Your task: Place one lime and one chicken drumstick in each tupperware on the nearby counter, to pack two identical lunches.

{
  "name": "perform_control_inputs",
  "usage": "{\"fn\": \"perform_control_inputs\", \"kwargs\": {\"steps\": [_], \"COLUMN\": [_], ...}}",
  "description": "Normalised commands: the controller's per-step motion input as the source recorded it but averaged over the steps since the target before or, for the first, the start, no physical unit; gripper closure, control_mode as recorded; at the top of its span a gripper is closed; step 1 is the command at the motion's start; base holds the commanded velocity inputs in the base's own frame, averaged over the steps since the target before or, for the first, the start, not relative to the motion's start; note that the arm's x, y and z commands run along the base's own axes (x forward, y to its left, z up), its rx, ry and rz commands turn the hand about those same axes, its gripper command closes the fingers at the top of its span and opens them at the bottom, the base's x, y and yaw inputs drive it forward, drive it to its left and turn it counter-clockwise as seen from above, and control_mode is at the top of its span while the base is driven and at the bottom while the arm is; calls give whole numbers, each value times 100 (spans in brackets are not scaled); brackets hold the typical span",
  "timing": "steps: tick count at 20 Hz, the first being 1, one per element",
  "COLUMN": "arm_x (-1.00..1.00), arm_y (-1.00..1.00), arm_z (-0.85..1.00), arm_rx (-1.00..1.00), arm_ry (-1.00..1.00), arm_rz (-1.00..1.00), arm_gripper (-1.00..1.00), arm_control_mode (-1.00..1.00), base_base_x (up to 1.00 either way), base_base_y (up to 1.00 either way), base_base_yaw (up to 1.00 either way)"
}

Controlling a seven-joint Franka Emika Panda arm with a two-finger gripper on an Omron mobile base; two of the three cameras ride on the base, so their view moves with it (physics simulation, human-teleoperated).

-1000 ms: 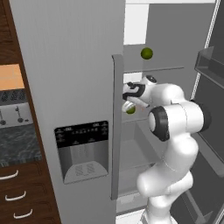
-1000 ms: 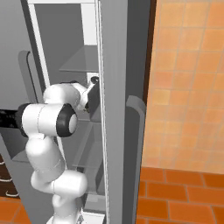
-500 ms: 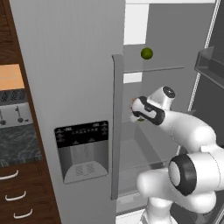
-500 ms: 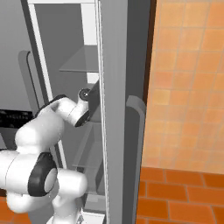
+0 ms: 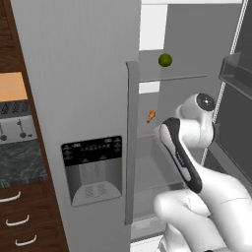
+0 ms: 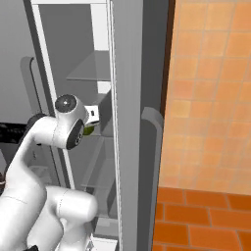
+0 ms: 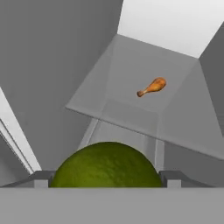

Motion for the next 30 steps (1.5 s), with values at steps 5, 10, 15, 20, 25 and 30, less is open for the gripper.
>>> {"fn": "perform_control_inputs", "kwargs": {"steps": [5,10,15,20,25,30], "arm_x": [-100,-40,0,0,0,0], "arm_y": [0,0,0,0,0,0], "arm_z": [96,13,0,0,0,0], "arm_rx": [0,0,0,0,0,0], "arm_ry": [-6,-5,0,0,0,0], "arm_rz": [-18,-4,0,0,0,0], "arm_gripper": [100,100,100,100,100,100], "arm_control_mode": [-100,100,100,100,100,100], "base_base_x": [0,-60,-98,-30,15,49], "base_base_y": [0,0,61,100,100,100], "base_base_yaw": [0,-1,10,11,5,23]}}
